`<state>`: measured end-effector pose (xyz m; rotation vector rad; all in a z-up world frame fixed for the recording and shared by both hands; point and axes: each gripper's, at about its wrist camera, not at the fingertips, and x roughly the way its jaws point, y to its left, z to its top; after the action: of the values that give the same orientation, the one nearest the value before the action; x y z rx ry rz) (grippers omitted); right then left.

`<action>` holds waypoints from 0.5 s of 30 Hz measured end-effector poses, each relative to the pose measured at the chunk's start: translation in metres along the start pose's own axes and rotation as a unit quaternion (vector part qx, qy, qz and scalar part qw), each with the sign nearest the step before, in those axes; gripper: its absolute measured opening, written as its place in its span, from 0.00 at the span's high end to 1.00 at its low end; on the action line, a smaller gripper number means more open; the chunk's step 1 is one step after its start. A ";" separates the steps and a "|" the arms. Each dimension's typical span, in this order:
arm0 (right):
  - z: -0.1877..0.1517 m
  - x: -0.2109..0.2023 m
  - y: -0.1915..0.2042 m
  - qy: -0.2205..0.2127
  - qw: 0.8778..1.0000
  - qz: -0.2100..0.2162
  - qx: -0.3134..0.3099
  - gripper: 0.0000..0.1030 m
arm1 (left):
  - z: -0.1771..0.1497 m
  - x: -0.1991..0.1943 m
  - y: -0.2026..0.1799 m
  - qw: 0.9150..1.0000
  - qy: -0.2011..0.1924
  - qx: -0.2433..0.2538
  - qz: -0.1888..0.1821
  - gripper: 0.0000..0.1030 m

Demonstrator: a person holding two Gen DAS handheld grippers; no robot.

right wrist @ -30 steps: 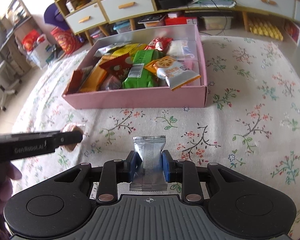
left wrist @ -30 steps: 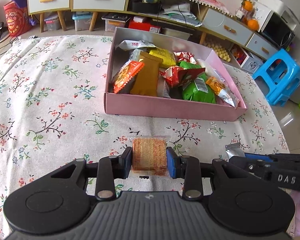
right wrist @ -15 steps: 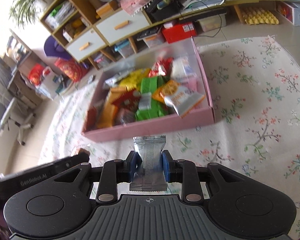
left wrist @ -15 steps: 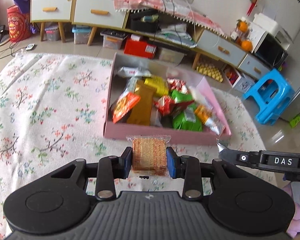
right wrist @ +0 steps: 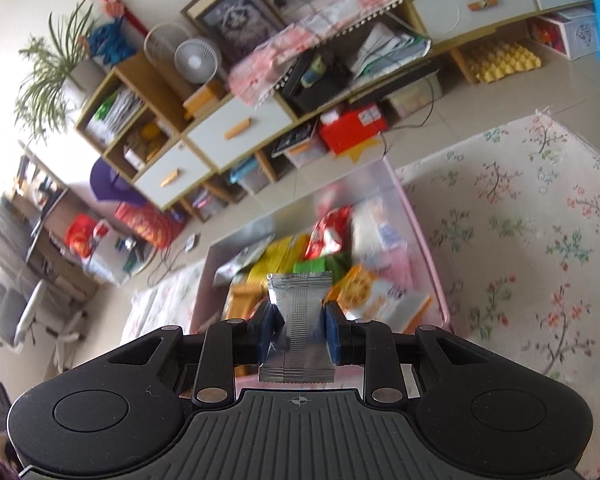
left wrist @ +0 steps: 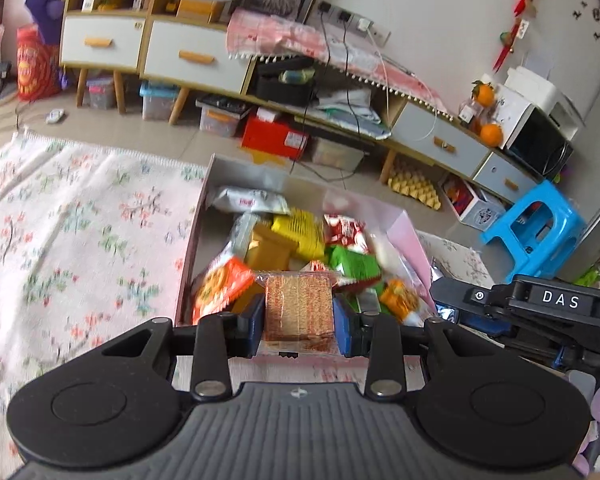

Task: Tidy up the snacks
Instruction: 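Carry the wafer biscuit and silver packet over the pink box with both tools, then open the left tool releasing the wafer while the right tool releases the silver packet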

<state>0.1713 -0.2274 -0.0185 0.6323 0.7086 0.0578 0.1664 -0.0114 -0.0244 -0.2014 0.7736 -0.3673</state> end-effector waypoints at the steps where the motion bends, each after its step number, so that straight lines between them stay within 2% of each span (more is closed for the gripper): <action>1: 0.001 0.002 -0.003 -0.003 1.000 0.000 0.003 0.75 | 0.000 0.003 -0.002 1.000 -0.005 0.008 0.004 0.69; 8: 0.002 0.011 -0.017 -0.024 1.000 -0.015 0.005 0.74 | -0.003 0.011 -0.004 0.998 -0.014 0.044 0.032 0.68; 15: 0.006 0.018 -0.019 -0.033 0.999 -0.007 0.013 0.74 | -0.004 0.016 -0.003 0.998 -0.013 0.041 0.042 0.68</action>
<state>0.1854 -0.2417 -0.0363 0.6503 0.6509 0.0149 0.1730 -0.0207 -0.0361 -0.0960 0.7368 -0.3167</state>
